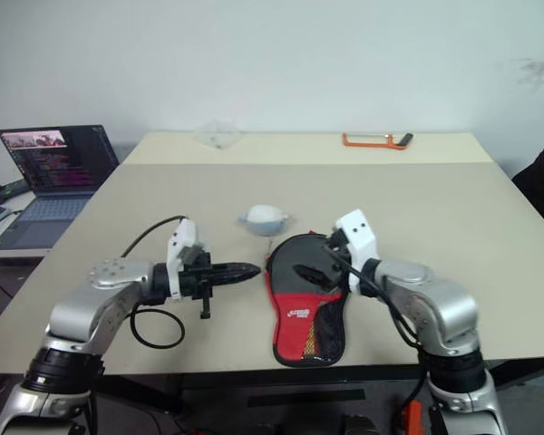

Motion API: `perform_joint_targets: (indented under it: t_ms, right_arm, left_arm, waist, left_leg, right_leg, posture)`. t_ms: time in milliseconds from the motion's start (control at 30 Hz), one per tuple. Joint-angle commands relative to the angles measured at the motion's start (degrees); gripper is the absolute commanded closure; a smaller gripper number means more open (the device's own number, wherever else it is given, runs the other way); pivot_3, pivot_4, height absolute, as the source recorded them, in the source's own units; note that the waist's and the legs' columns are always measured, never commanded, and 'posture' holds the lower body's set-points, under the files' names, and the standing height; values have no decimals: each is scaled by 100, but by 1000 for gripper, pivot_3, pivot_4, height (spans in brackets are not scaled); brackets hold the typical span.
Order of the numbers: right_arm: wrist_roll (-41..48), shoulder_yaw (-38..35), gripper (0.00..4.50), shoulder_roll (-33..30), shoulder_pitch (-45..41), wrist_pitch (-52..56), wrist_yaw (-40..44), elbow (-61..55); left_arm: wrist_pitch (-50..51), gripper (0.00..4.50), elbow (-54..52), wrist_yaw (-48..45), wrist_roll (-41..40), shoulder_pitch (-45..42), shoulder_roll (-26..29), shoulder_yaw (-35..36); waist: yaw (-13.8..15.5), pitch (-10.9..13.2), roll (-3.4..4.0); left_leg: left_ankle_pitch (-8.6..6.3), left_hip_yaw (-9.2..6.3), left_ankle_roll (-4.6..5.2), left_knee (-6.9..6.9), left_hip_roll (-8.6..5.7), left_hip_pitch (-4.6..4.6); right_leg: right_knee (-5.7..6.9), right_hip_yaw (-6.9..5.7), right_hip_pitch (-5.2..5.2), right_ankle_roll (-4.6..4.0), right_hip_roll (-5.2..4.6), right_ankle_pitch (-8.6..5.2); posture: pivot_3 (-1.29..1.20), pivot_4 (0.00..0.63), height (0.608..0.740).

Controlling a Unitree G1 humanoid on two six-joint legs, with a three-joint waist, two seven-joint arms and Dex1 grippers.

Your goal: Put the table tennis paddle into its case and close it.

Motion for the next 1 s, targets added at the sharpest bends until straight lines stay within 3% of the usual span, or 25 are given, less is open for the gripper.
perform_joint_targets:
  t_ms: [33,367,700,1000]
  right_arm:
    - [-570,403,0,231,-80,-1008,-230,760]
    - [-917,517,0,393,74,-1369,-360,1194]
    - [-958,525,0,592,157,-1247,-527,1089]
    - [-1024,532,0,688,134,-1181,-590,1015]
  left_arm:
    - [-384,3559,44,408,171,-179,-208,213]
    - [-1035,32,907,1380,811,-931,-815,175]
    - [-1524,32,4269,2760,1800,-3020,-1548,151]
    - [-1924,32,6827,2680,2288,-4075,-1836,69]
  waist:
    - [5,0,0]
    - [11,1,1]
    - [-3,0,-1]
    - [-18,0,-2]
  left_leg:
    - [1,1,-1,0,-1,-2]
    - [3,1,-7,1,-3,-13]
    - [4,4,-9,6,-7,-13]
    - [6,8,-11,7,-9,-34]
  right_leg:
    - [0,1,-2,0,-1,0]
    - [5,2,-15,-1,-1,1]
    - [12,3,-16,0,0,1]
    - [21,4,-42,0,0,1]
  posture:
    - [0,150,740]
    - [0,150,740]
    - [0,150,740]
    - [0,150,740]
